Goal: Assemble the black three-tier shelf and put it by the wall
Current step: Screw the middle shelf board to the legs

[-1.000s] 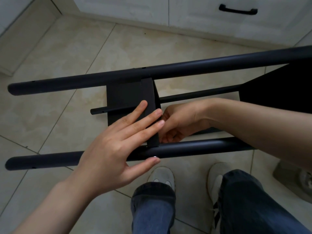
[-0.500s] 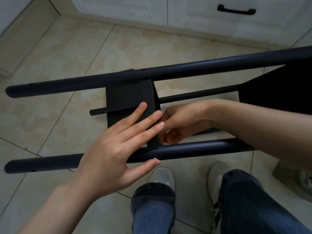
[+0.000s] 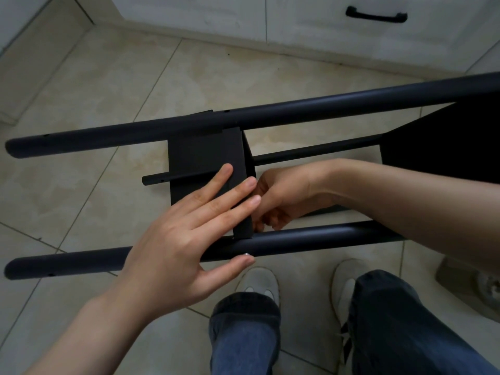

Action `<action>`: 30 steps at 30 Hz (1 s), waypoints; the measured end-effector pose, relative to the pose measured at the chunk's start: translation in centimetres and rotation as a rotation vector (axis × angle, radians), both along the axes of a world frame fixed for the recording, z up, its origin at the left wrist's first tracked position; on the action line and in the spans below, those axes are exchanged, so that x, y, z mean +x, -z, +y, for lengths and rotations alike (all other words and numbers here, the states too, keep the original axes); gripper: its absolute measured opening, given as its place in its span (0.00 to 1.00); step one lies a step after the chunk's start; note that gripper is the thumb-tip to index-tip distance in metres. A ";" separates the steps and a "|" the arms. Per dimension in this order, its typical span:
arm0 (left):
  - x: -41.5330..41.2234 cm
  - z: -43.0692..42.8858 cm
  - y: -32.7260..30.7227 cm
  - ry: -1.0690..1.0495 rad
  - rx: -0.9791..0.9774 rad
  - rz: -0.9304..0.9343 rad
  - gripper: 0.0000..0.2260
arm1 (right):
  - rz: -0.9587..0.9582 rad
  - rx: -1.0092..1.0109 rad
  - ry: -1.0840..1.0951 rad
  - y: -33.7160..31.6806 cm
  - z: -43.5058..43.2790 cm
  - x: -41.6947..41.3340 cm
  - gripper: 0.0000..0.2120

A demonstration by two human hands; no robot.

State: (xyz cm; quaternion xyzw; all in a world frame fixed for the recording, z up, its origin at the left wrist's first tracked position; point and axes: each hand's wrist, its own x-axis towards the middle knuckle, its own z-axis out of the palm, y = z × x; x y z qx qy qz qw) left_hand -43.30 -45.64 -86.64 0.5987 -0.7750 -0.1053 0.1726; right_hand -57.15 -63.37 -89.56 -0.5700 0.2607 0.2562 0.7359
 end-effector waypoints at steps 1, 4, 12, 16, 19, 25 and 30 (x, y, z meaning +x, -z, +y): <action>0.0 0.0 0.0 0.000 -0.001 0.003 0.28 | 0.008 -0.016 -0.011 0.0 0.0 0.0 0.04; 0.0 0.0 0.0 0.000 0.001 0.017 0.28 | 0.015 0.059 -0.010 -0.1 -0.2 -0.2 0.05; 0.1 0.0 0.1 0.004 -0.003 0.011 0.28 | 0.007 -0.055 -0.053 0.0 -0.2 -0.2 0.08; 0.0 0.0 0.1 0.004 -0.003 0.023 0.28 | -0.014 0.066 -0.048 -0.2 -0.5 -0.5 0.04; 0.0 0.1 0.2 0.002 -0.005 0.020 0.28 | -0.028 0.038 -0.039 0.1 -0.3 -0.4 0.03; 0.1 0.0 0.2 0.003 -0.007 0.023 0.28 | -0.005 0.033 -0.054 0.2 -0.3 -0.4 0.06; 0.1 0.1 0.2 0.001 -0.003 0.017 0.28 | -0.013 -0.032 -0.055 0.3 -0.2 -0.3 0.06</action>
